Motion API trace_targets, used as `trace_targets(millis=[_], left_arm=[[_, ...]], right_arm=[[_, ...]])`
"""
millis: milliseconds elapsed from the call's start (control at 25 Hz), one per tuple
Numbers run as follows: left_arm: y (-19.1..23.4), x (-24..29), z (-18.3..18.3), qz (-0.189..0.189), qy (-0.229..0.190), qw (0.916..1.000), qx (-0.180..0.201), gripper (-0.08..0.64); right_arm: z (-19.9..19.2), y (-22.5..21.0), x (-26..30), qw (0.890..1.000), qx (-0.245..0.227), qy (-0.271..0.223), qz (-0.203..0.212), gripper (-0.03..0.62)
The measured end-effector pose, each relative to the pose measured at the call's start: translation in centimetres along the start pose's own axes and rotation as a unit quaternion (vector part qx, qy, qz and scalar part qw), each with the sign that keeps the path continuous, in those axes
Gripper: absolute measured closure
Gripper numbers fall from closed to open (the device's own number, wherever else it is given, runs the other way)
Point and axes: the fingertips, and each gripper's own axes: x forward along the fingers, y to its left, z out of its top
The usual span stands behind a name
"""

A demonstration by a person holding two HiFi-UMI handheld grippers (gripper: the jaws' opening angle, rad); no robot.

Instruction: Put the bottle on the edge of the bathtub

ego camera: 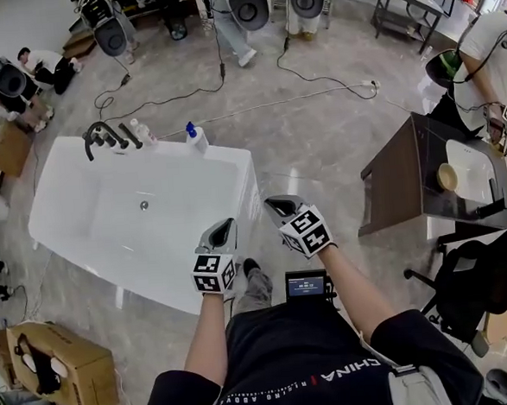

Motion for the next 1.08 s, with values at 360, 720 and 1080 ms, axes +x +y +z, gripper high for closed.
trace_targets(millis=[360,720,1080], left_arm=[[-5.6,-5.2,-3.6,0.018,0.000,0.9998,-0.007,0.551],[-6.8,-8.0,-3.3,0.036,-0.020,0.9991,-0.004,0.551],[-6.8,-9.8,-3.0,0.045,-0.026,0.9987,-0.004,0.551]], right_arm=[[-4.0,3.8,-5.4,1.000,-0.003,-0.007,0.019,0.578],[-2.7,6.3,-6.8,0.999,-0.029,-0.018,0.036,0.578],[-2.1,7.5,-7.3,0.998,-0.034,-0.018,0.042,0.578]])
